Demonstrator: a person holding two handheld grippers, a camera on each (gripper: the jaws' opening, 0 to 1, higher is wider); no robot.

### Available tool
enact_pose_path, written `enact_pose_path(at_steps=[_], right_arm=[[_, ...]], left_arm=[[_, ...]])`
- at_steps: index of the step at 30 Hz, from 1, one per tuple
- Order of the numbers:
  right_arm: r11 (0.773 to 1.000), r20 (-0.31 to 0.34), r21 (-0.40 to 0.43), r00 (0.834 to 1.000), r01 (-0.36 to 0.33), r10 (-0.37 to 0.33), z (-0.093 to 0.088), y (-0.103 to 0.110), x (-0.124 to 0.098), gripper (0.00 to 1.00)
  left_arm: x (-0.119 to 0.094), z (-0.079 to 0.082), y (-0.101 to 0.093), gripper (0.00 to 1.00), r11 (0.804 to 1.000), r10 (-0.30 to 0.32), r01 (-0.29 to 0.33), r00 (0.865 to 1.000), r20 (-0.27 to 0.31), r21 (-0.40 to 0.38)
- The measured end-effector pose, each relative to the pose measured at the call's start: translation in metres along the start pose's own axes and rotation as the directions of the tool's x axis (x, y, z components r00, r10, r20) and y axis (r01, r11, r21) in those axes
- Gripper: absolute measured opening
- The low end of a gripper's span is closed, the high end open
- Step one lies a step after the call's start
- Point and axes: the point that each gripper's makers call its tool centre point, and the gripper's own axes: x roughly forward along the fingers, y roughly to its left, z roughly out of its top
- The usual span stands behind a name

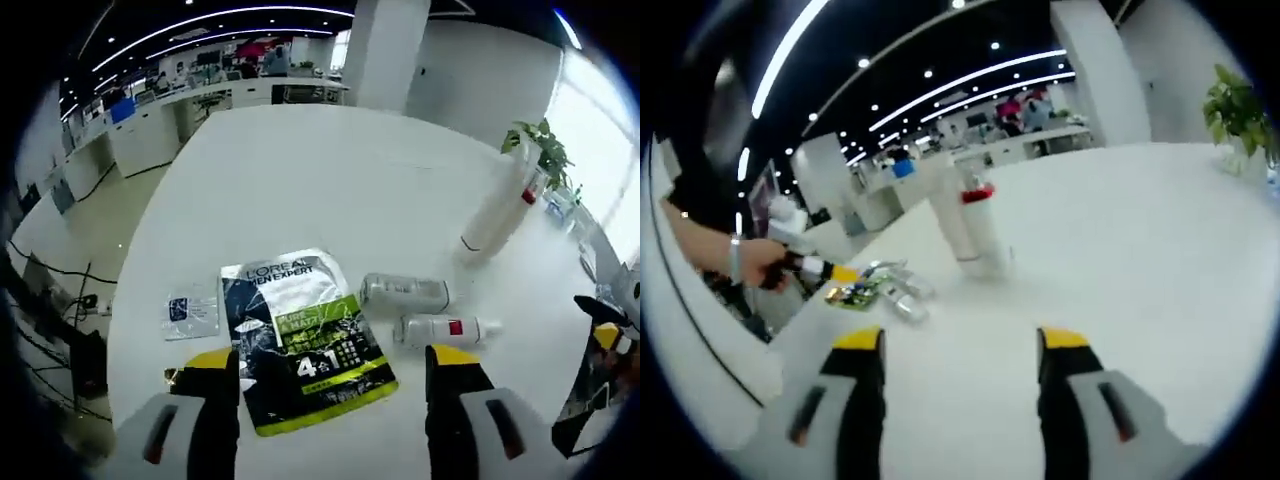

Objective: Arrange the skincare products in the storage area until every visible bottle or jar stands upright without overlapping.

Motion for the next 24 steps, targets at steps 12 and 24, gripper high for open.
enact_pose_path(at_steps=[12,24], right_arm=[[0.995,0.057,0.027,0.994,0.093,-0.094,0.003,-0.022,-0.033,0.58],[0.995,0.065,0.005,0.993,0.099,-0.099,0.011,-0.024,-0.029,0.57]], left_arm=[[0.027,-0.010,0.014,0.76,0.992,0.095,-0.083,0.987,-0.129,0.099],[0.038,-0.014,0.012,0.81,0.997,0.083,-0.082,0.984,-0.155,0.014]])
